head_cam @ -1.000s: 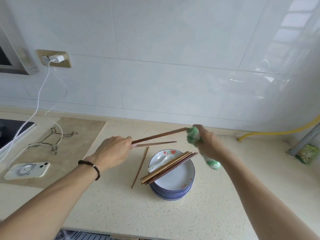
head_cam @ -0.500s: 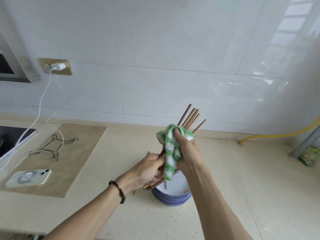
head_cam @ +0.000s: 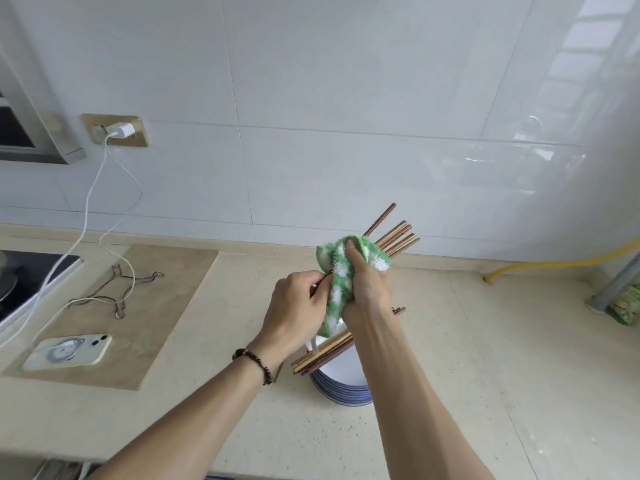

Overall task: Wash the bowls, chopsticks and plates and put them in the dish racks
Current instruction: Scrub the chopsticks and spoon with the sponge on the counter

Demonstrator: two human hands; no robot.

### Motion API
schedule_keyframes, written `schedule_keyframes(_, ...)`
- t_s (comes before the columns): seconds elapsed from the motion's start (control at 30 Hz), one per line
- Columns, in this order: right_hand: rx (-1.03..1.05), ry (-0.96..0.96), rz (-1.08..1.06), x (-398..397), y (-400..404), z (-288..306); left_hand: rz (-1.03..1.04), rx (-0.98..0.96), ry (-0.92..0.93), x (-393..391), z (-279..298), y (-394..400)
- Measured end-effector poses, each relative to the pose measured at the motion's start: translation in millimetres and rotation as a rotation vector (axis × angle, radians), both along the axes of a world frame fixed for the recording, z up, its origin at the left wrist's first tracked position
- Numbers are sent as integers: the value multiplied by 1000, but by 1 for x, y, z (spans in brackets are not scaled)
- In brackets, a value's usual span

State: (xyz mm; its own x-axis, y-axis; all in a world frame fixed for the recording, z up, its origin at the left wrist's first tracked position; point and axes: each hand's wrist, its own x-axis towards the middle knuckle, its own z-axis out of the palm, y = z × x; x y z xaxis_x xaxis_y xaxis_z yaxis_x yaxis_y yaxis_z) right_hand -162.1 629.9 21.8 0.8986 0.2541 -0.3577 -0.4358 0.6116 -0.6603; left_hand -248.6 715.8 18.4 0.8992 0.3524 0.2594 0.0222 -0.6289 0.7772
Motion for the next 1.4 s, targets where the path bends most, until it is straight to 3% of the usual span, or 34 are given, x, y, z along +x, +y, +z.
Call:
schedule_keyframes(0.17, -16, 62, -284, 45, -23, 16, -68, 153, 31, -12, 2, 16)
schedule_keyframes(0.27, -162, 42, -234, 24, -4, 11, -15, 163, 17, -3, 5, 11)
schedule_keyframes(0.33, -148, 35, -160, 17, 5, 2, -28, 134, 31, 0, 9, 8)
schedule_keyframes(0.5, -101, 78, -355, 58, -27, 14, -88, 70, 65, -28, 4, 26)
schedule_keyframes(0.6, -99, -6, -236, 30, -3, 13, -44, -21, 122, -16, 12, 22)
schedule_keyframes(0.7, -81, 67, -79, 20, 11, 2, -92, -106, 188, -15, 20, 22)
schedule_keyframes(0.87, -90, 91, -164, 40, 3, 5, -57, -71, 217, -29, 19, 31)
schedule_keyframes(1.07, -11, 50, -108, 22, 22, -3, -108, 88, 185, -20, 26, 38)
schedule_keyframes(1.2, -69, 44, -200, 40, 13, 1, -79, 87, 178, -28, 21, 46)
schedule_keyframes(1.3, -119, 78, -109, 8, 29, -4, -89, 73, 226, -18, 21, 46)
schedule_keyframes(1.4, -41, 64, -61, 13, 23, -4, -132, -28, 218, -26, 21, 46)
